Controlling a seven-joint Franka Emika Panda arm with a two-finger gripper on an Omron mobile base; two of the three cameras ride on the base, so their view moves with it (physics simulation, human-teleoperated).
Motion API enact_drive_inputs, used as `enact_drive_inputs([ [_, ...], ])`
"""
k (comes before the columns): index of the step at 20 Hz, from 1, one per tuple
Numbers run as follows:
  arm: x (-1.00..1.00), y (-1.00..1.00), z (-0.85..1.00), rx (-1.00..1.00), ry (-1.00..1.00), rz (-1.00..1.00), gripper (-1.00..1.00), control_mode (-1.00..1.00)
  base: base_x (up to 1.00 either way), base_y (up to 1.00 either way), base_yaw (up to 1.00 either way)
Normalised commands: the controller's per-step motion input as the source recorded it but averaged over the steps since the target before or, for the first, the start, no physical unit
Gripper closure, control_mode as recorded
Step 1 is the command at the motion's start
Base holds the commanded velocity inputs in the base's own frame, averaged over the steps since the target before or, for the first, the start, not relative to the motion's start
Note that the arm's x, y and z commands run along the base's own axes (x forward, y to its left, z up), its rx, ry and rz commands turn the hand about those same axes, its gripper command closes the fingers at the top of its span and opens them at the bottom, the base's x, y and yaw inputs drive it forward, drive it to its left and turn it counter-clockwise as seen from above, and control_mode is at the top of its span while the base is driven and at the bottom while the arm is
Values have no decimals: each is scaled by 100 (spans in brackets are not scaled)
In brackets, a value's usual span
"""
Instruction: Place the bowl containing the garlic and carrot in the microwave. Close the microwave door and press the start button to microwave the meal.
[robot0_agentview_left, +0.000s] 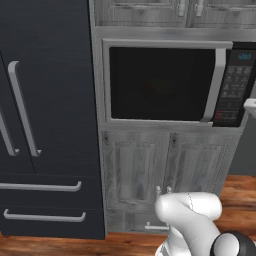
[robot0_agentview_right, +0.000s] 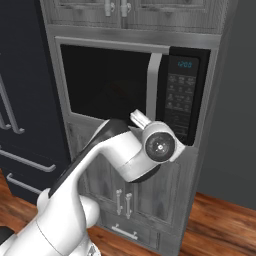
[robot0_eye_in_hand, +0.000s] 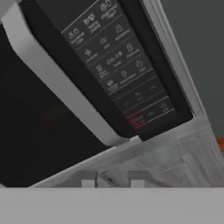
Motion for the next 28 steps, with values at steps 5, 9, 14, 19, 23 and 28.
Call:
enact_drive_inputs([
  [5, 1, 0, -29, 36, 13, -9, 100, -100, 0, 0, 0],
  [9, 4, -6, -10, 38, 8, -5, 100, -100, 0, 0, 0],
  [14, 9, -24, -4, 16, 0, 0, 100, -100, 0, 0, 0],
  [19, 15, -35, -2, 5, 0, 0, 100, -100, 0, 0, 0],
  [23, 31, 2, -6, 0, 0, -1, 100, -100, 0, 0, 0],
  [28, 27, 0, -20, 0, 0, -2, 100, -100, 0, 0, 0],
])
